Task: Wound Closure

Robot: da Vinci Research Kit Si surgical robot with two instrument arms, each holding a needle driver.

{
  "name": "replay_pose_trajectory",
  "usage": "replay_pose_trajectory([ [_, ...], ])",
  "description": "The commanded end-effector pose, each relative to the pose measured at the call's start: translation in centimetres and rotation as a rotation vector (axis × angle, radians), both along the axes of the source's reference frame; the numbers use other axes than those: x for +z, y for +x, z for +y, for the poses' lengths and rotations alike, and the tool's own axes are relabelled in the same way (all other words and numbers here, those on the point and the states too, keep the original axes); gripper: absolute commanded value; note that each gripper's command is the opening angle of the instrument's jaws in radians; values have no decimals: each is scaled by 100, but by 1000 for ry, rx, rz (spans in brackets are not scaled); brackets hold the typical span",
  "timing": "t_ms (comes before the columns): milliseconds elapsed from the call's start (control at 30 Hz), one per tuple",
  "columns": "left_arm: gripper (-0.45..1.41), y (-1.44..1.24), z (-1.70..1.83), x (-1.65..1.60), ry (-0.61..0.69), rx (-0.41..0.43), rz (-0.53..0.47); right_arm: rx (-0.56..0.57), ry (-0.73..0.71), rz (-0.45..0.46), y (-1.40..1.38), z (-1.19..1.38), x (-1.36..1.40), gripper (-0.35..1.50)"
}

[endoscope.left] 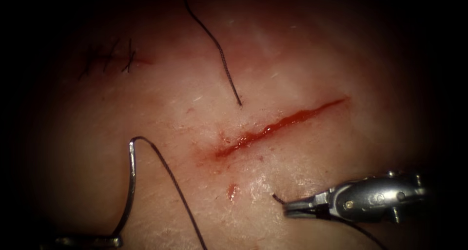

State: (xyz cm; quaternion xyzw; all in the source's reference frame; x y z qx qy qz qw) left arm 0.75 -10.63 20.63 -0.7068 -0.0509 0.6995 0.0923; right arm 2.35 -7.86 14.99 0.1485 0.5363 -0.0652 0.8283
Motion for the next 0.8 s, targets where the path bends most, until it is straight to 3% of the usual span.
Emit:
replay_pose_trajectory([
  [33, -45, -8, -10, 5, 5, 0, -3, 7, 8, -13, -13, -11, 0, -35],
  [467, -45, -10, -10, 5, 5, -1, -2, 9, 38, -31, -53, -27, -15, -35],
  [800, -45, -10, -9, 5, 5, -1, -2, 33, 76, -57, -109, -32, -23, -35],
])
